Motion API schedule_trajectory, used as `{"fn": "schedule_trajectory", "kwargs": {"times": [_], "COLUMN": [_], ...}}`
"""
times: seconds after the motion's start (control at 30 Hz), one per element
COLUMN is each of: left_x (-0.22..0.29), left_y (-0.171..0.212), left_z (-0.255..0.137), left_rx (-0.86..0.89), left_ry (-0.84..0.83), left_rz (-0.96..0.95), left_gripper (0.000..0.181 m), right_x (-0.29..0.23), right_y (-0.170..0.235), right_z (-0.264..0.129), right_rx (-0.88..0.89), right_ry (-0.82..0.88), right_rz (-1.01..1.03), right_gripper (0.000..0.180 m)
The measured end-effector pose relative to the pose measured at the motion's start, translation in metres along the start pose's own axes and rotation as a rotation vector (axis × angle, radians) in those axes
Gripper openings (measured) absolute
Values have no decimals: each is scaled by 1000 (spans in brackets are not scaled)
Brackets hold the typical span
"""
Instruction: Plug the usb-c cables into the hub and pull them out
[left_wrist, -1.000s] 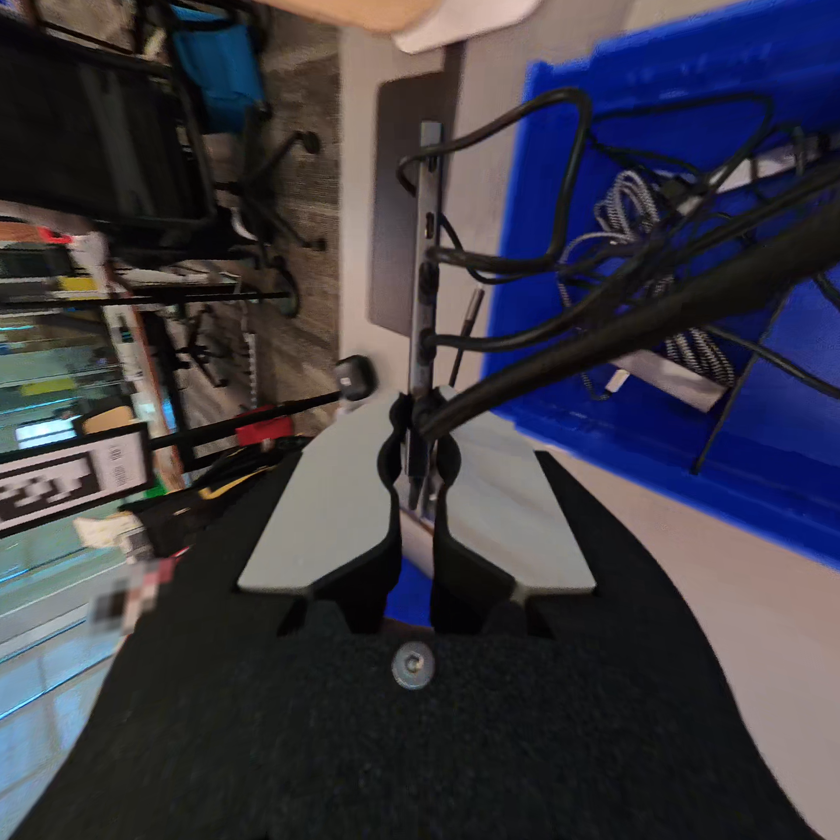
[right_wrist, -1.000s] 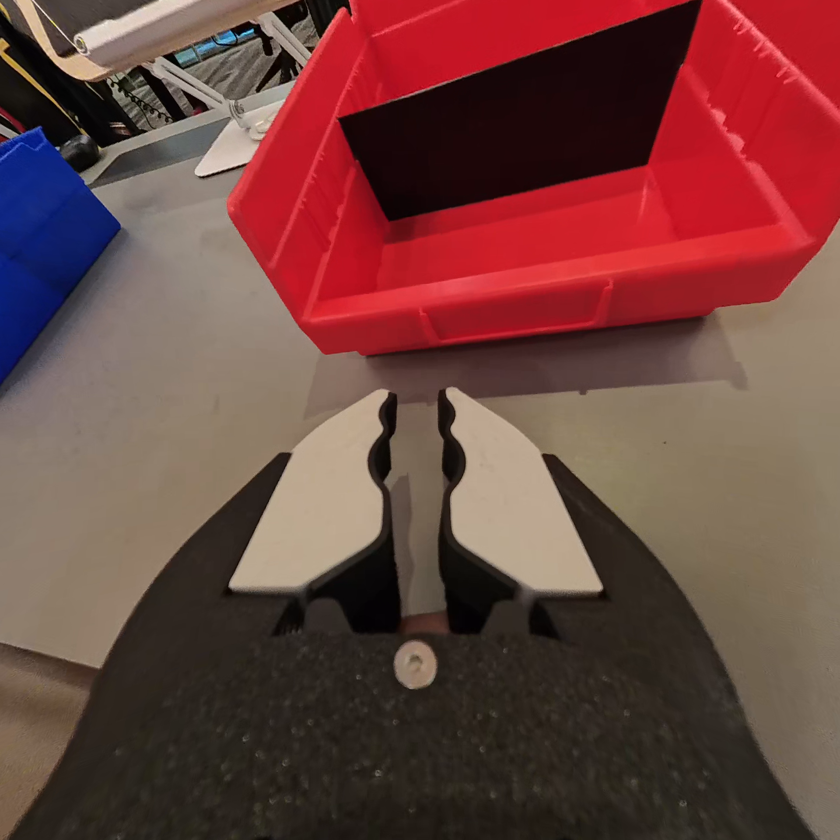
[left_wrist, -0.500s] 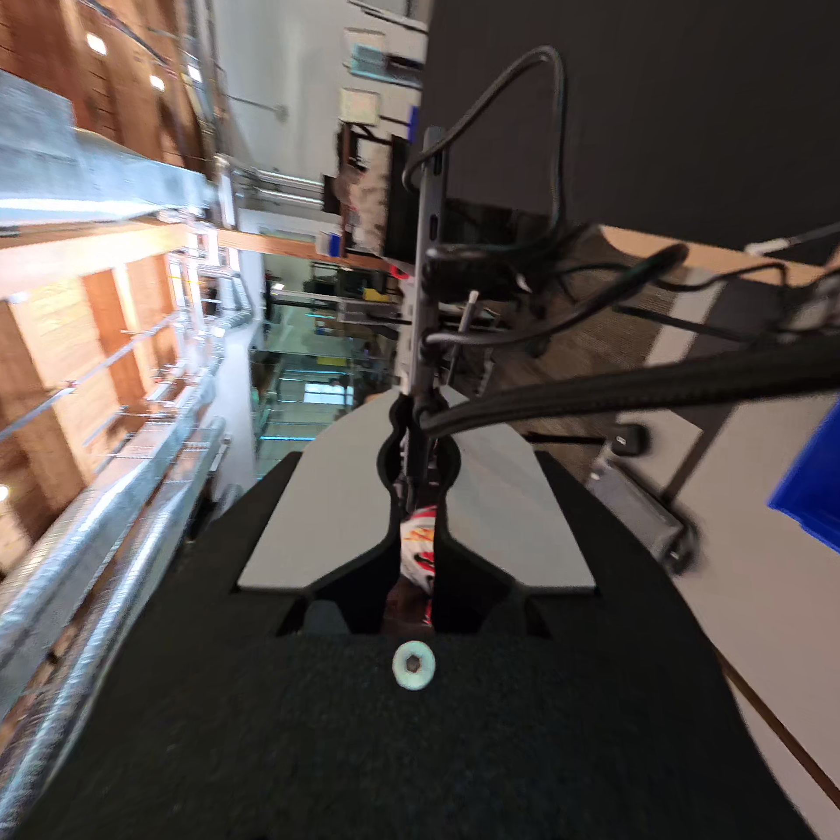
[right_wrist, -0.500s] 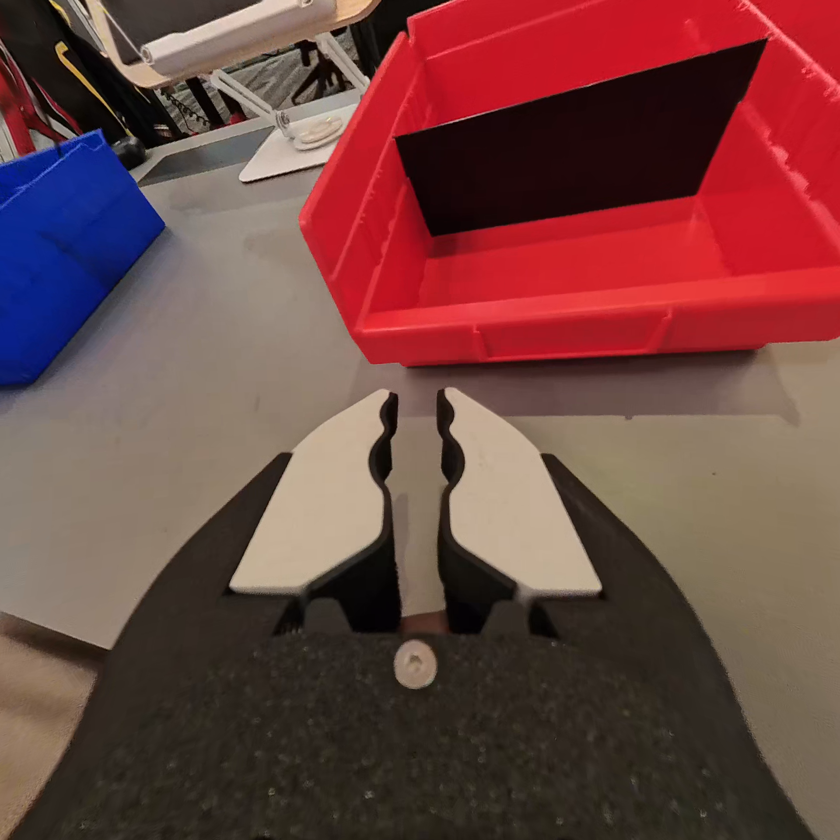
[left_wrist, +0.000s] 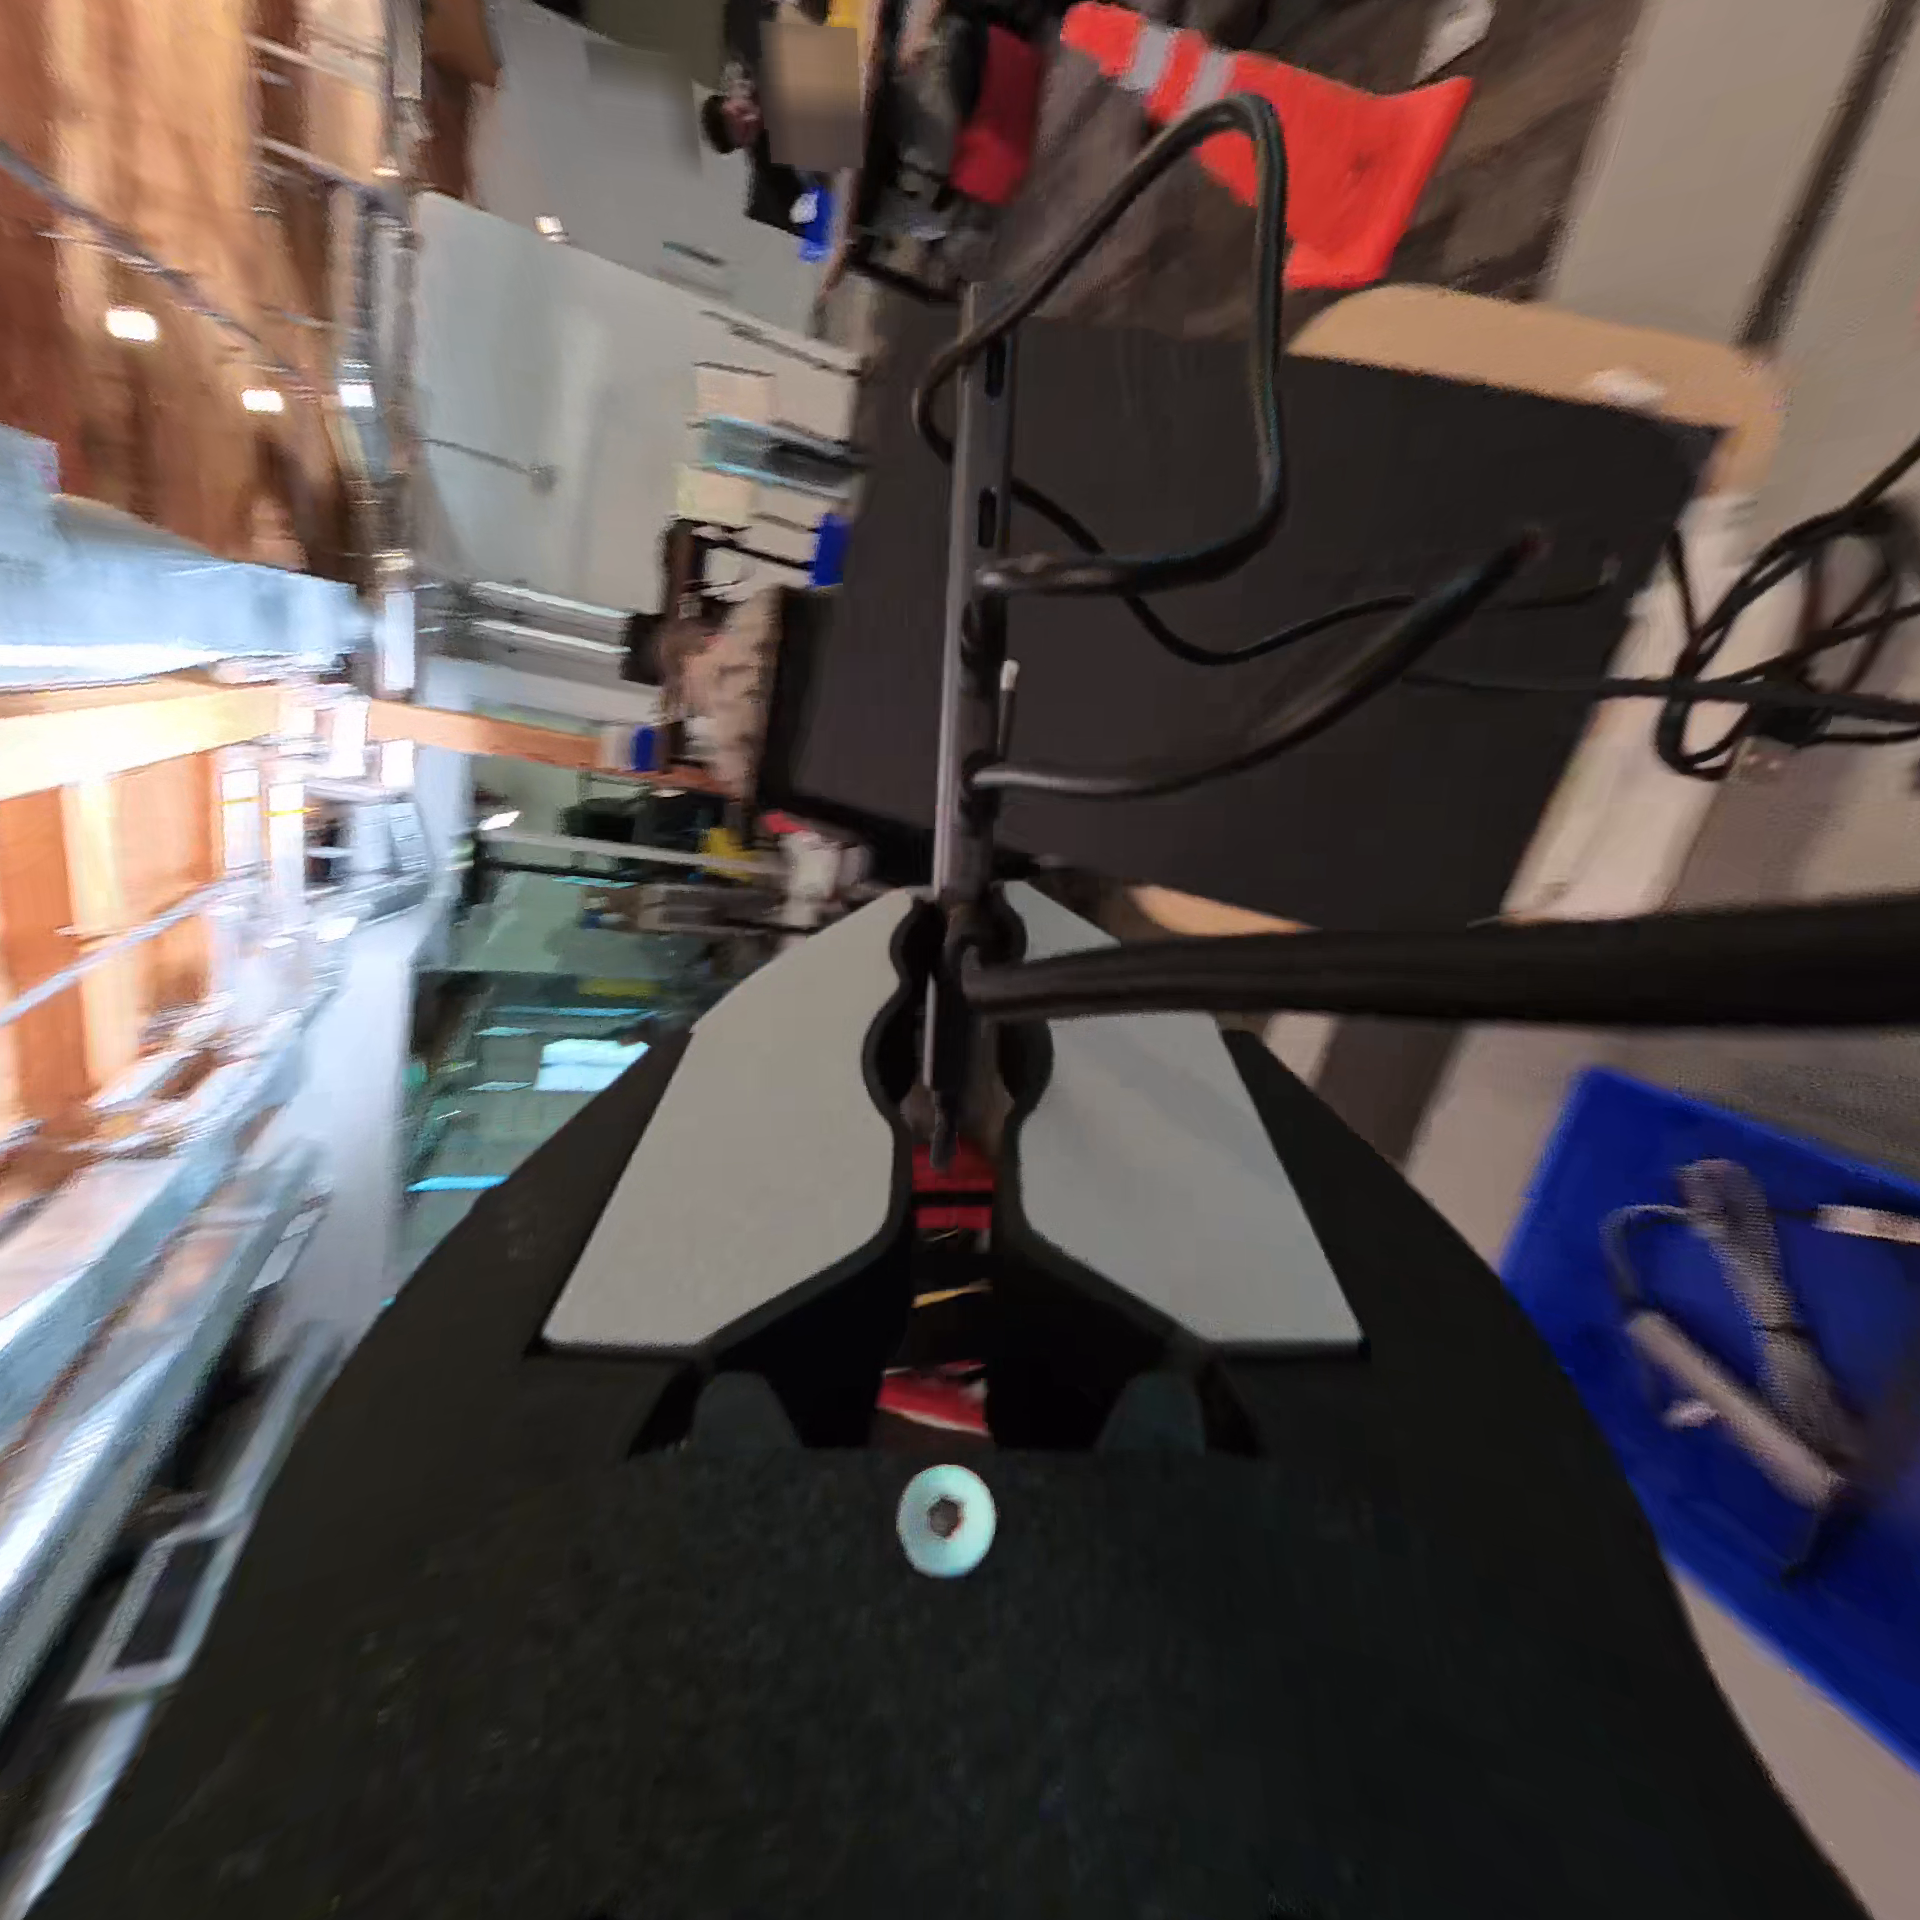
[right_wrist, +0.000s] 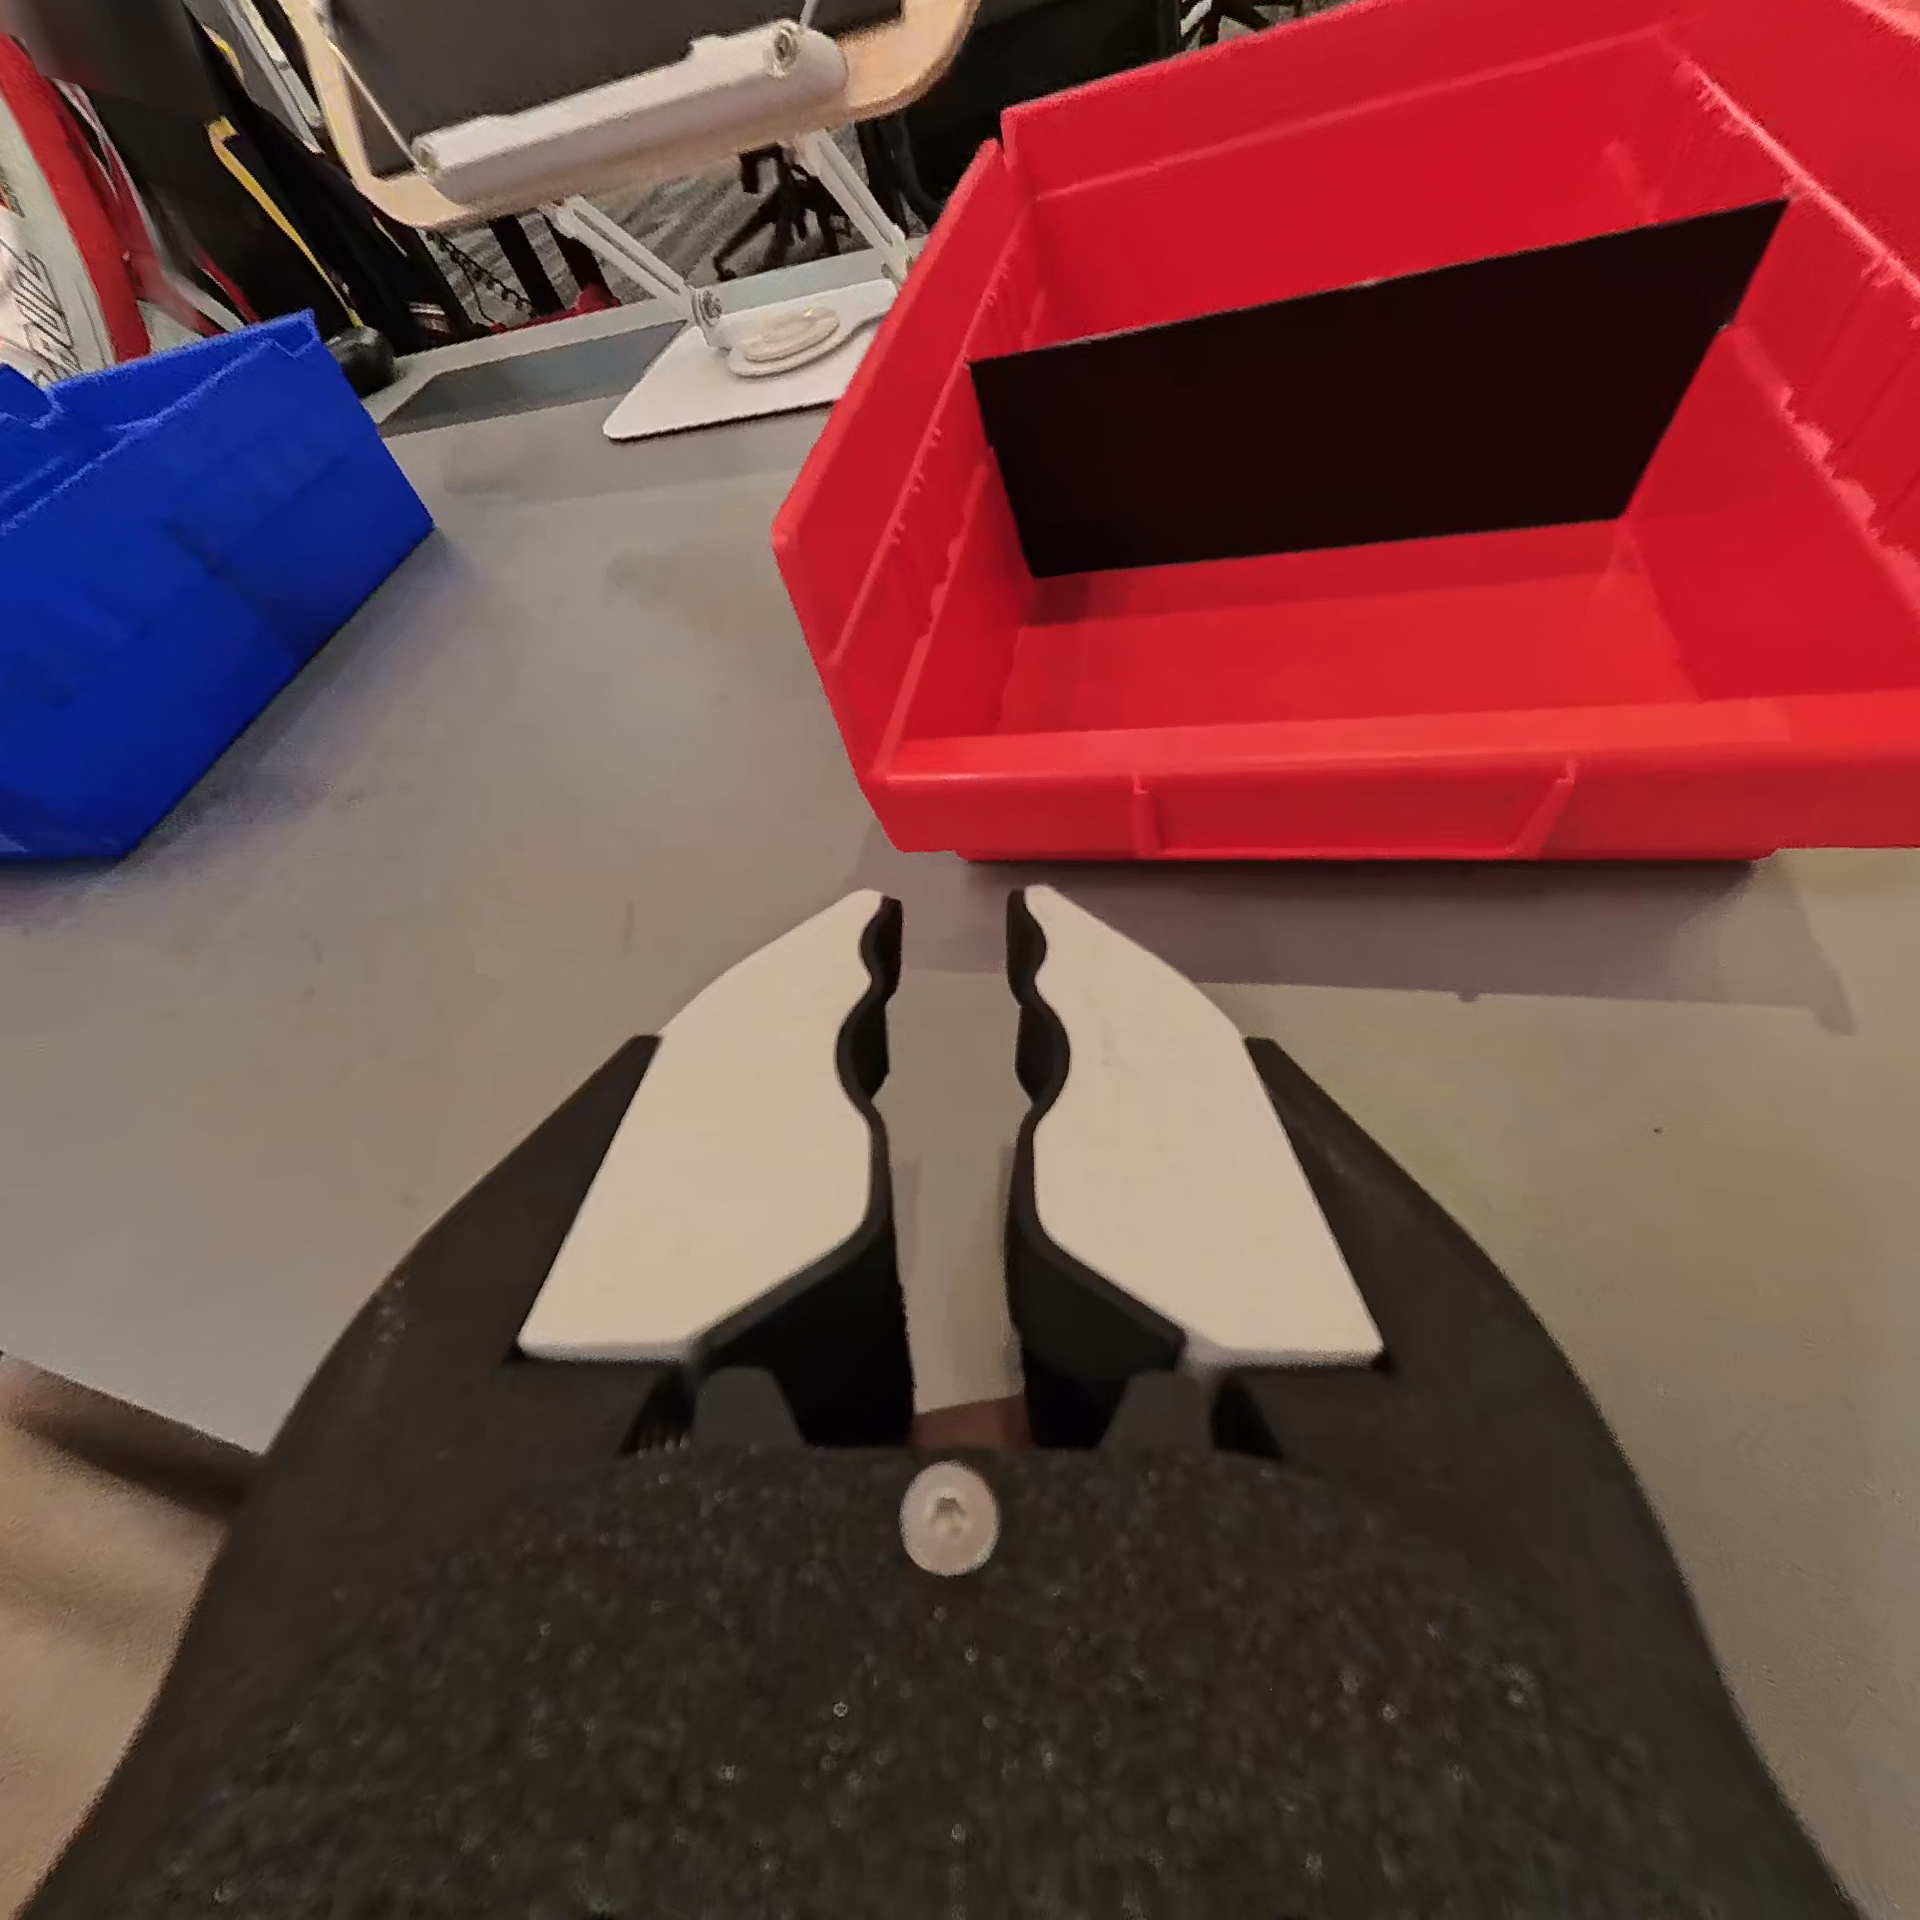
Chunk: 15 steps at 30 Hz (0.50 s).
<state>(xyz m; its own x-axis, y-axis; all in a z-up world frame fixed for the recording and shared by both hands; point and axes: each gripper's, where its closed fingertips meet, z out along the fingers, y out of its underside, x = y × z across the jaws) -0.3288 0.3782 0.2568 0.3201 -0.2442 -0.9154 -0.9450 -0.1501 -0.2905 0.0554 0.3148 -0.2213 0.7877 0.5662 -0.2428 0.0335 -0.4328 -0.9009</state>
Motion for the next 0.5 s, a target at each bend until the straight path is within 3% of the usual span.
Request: {"fn": "schedule_trajectory", "kwargs": {"times": [0.23, 0.37, 0.5], "left_x": [230, 329, 397], "left_y": [22, 2, -30], "left_z": [61, 54, 28], "left_rx": [9, 87, 184], "left_ry": [296, 283, 253], "left_rz": [-36, -2, 20], "left_gripper": [10, 9, 9], "right_x": [-39, -95, -134], "right_y": [-24, -62, -104], "right_z": [2, 9, 23], "right_rx": [101, 152, 180], "right_ry": [-174, -416, -653], "right_rz": [-2, 7, 74], "right_gripper": [30, 34, 42]}}
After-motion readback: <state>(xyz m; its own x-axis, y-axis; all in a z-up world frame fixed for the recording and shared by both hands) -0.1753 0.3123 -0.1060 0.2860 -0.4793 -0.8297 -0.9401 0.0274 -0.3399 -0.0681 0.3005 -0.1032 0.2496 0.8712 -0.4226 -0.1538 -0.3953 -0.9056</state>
